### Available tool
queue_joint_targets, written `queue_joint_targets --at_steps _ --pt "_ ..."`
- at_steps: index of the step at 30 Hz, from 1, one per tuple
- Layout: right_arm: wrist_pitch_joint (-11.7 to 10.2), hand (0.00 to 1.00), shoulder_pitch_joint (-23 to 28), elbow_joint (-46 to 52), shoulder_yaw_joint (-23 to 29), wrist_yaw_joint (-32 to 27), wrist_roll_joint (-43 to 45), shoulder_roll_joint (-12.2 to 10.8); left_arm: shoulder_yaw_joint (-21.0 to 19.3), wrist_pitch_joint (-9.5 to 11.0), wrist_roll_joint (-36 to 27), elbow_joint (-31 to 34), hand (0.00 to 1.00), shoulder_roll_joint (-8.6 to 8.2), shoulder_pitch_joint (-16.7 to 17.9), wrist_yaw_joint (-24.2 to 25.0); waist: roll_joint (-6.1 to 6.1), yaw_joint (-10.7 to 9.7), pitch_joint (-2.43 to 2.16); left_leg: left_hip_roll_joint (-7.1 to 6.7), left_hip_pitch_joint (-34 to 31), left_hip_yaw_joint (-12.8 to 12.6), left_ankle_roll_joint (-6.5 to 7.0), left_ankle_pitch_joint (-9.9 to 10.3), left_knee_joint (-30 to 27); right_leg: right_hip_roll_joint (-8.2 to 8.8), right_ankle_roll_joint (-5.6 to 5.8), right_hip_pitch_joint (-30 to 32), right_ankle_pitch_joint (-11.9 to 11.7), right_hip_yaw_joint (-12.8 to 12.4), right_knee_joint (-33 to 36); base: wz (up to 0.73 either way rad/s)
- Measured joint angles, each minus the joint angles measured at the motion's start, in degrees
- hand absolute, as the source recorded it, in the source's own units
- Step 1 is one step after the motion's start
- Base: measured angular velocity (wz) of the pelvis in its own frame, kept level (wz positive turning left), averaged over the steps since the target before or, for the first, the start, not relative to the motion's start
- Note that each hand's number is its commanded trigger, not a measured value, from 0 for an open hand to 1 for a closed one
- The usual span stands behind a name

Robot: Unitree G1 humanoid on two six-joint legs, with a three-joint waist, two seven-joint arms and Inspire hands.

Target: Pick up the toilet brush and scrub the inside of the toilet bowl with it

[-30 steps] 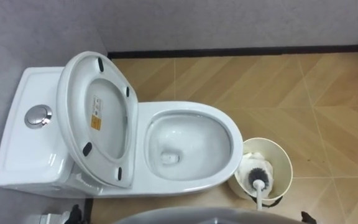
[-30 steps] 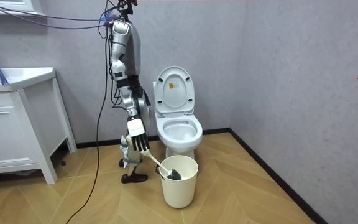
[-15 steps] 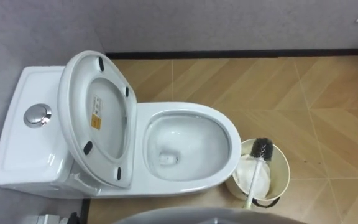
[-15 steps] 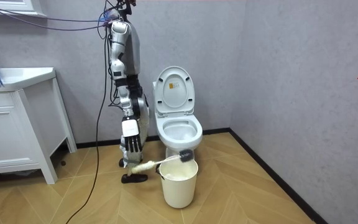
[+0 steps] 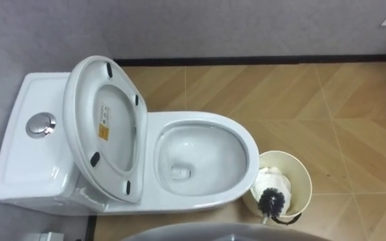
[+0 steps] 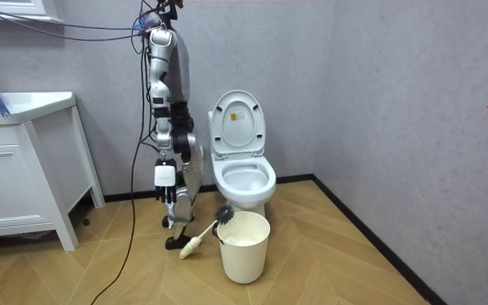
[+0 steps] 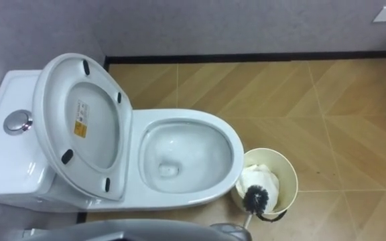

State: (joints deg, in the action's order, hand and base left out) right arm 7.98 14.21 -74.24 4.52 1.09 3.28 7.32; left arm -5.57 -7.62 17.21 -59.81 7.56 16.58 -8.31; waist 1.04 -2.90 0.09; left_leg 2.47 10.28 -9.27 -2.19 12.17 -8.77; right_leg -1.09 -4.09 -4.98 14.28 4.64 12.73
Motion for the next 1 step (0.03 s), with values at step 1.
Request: queue_joint_targets --at_steps 1 --pt "0.37 0.00 -0.07 -0.05 0.00 0.62 0.26 -0.01 0.00 -0.20 -0.02 0.00 0.00 -0.02 0.00 0.18 0.00 -0.08 0.00 0.00 0.01 0.08 0.00 0.00 -0.01 -0.02 0.00 0.03 0.00 -0.10 0.02 0.00"
